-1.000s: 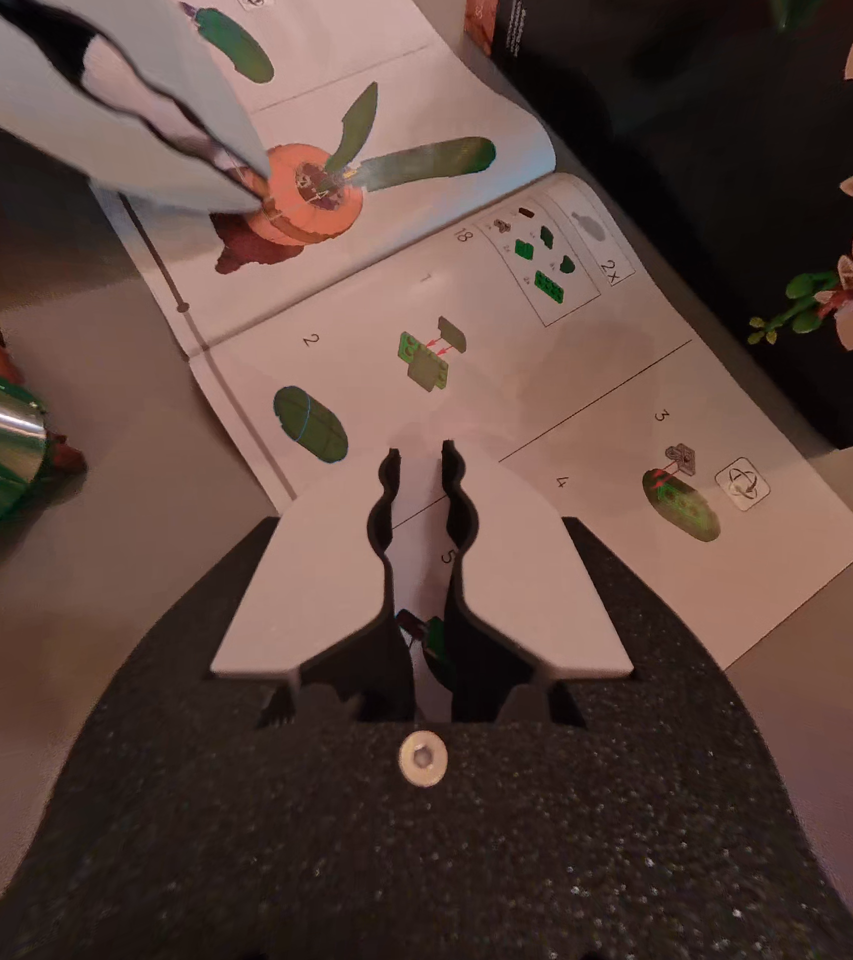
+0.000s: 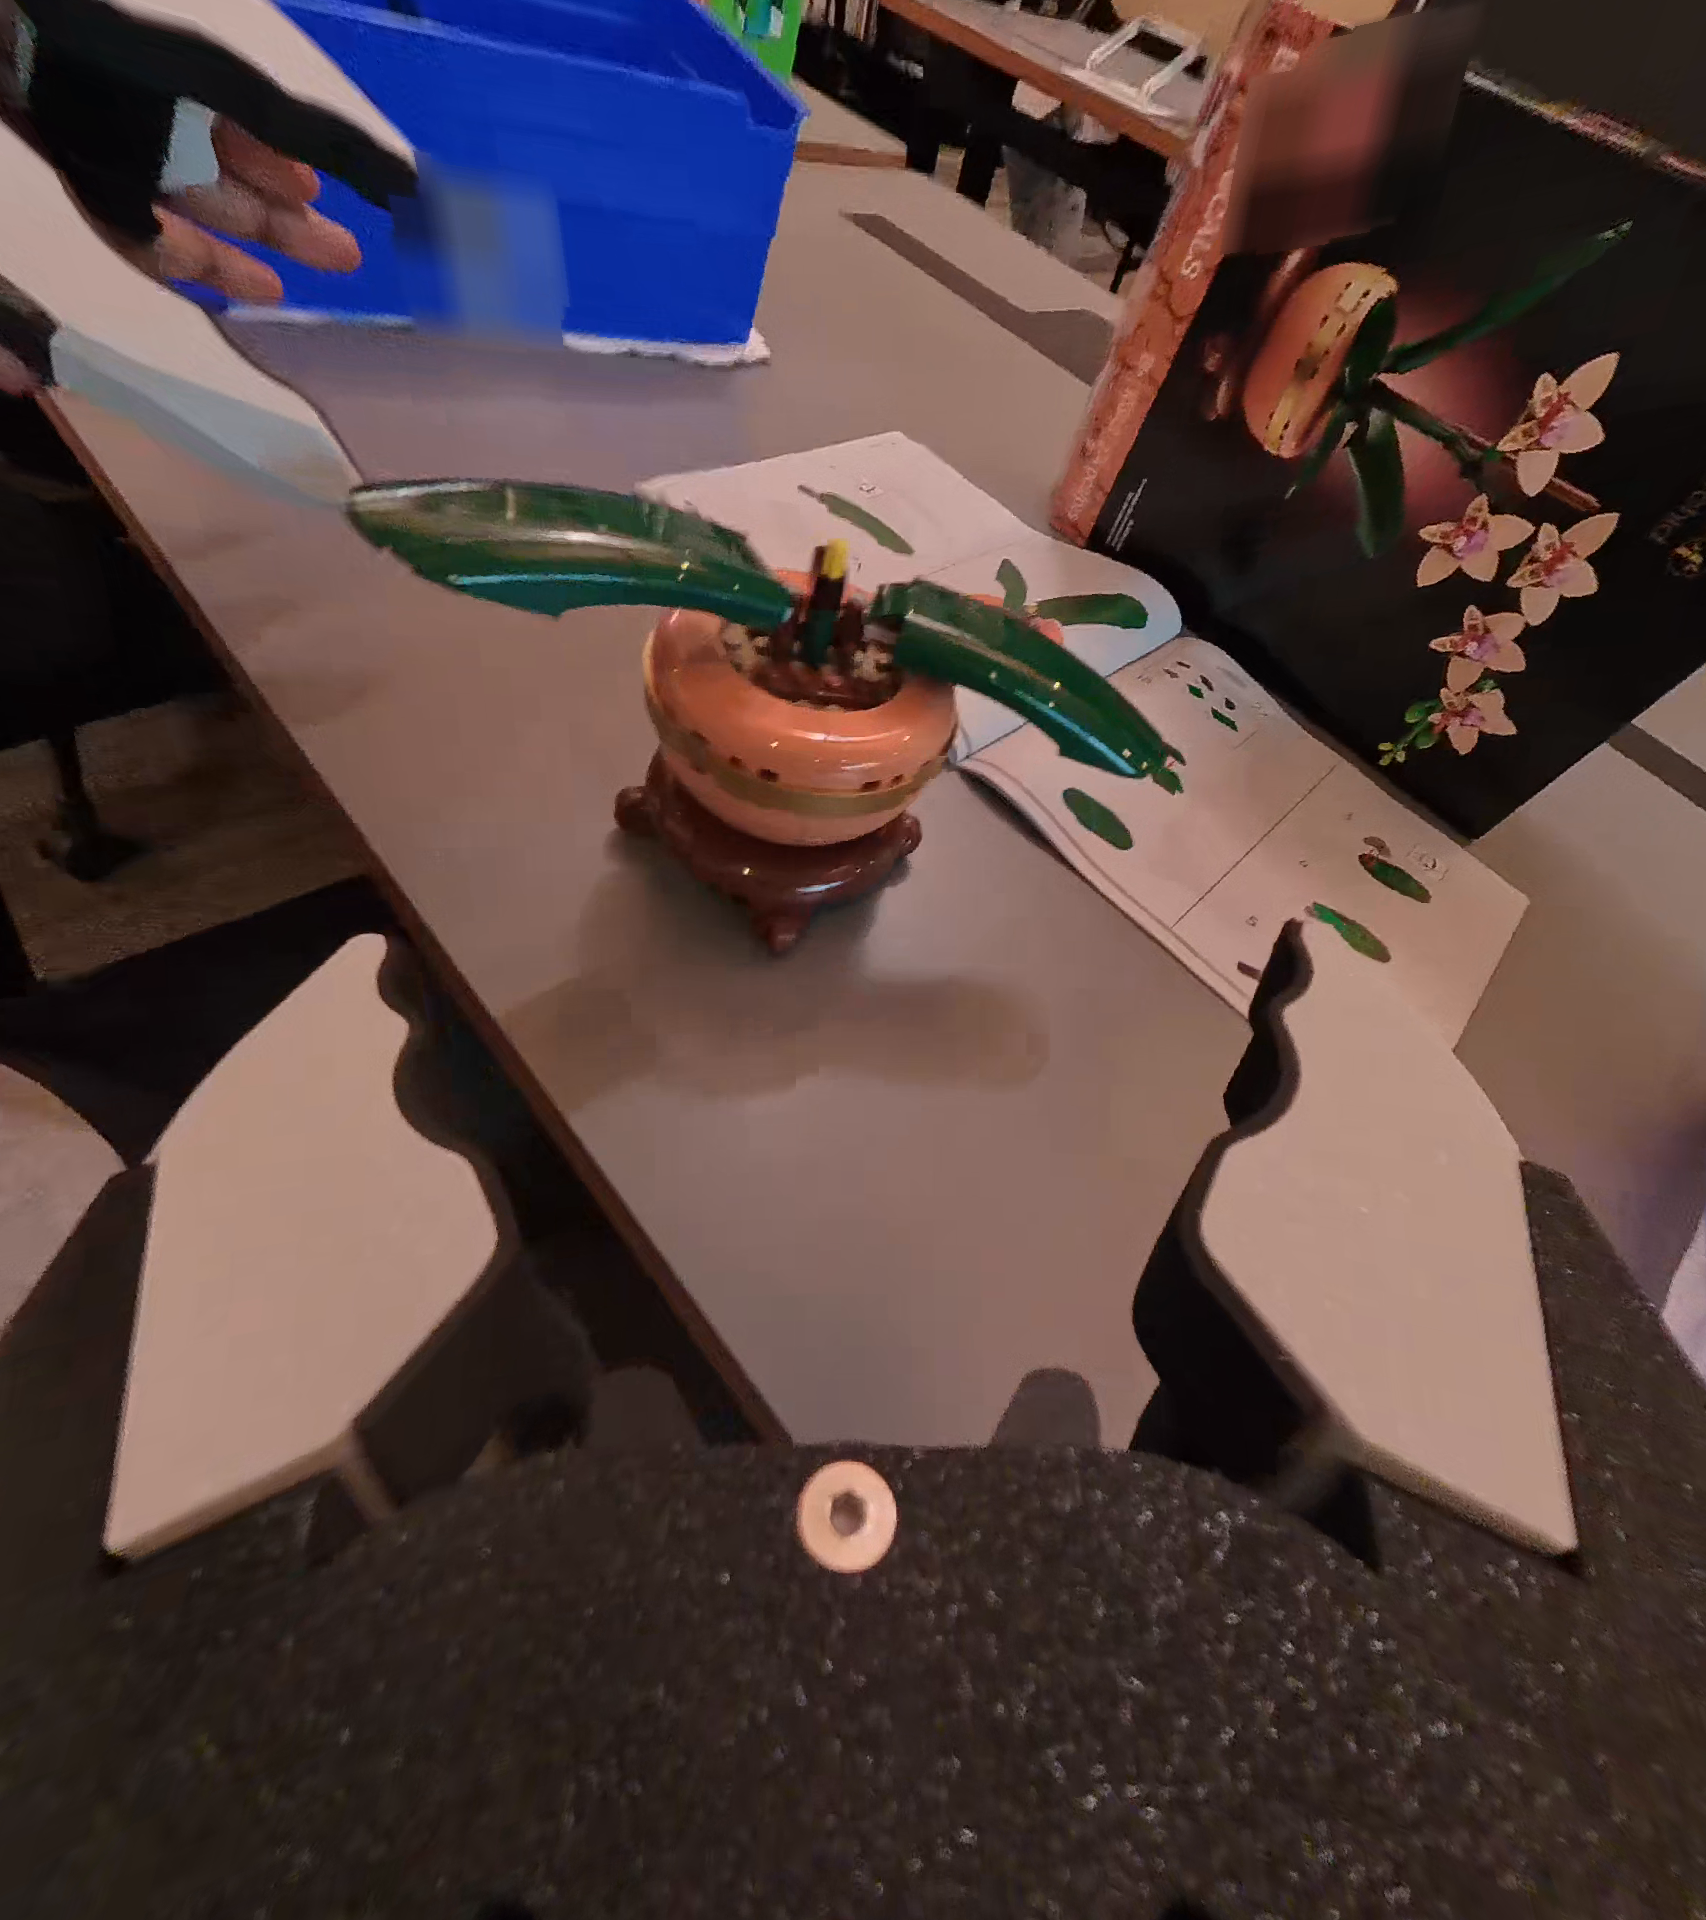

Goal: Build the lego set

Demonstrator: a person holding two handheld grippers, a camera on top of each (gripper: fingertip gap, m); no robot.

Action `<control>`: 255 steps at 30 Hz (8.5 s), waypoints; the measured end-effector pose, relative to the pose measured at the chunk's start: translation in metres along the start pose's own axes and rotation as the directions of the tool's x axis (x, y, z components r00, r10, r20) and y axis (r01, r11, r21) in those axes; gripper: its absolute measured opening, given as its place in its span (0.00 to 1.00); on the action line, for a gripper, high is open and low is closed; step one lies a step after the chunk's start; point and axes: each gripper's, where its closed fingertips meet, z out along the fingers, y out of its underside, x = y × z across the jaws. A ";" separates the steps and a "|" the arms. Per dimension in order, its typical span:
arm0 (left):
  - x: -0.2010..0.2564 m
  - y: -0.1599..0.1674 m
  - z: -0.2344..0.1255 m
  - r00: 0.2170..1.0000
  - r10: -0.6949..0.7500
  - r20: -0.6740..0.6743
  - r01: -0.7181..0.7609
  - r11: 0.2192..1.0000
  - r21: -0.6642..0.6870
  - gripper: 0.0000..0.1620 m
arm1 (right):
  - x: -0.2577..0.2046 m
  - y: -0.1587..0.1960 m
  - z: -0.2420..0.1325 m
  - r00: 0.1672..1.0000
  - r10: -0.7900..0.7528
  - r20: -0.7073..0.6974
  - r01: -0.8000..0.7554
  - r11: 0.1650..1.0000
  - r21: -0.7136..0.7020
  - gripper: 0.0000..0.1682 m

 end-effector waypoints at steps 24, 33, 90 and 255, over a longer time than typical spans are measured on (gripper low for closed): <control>0.016 -0.015 -0.002 0.993 0.105 0.045 -0.105 0.994 -0.005 0.63 | 0.011 0.003 -0.006 0.996 -0.028 -0.085 0.023 0.998 -0.053 0.86; 0.037 -0.013 -0.003 0.990 0.115 -0.079 -0.116 0.993 -0.009 0.67 | 0.007 0.004 -0.005 0.999 -0.006 -0.043 0.003 0.998 -0.066 0.86; 0.080 -0.015 0.025 0.770 0.446 -0.456 -0.275 0.877 0.394 0.38 | -0.044 -0.059 0.027 0.691 -0.621 0.370 0.274 0.699 0.661 0.12; -0.033 -0.042 -0.034 0.997 -0.043 -0.068 0.040 0.998 -0.049 0.61 | 0.014 -0.072 0.042 0.999 -0.026 -0.033 0.017 0.971 -0.237 0.59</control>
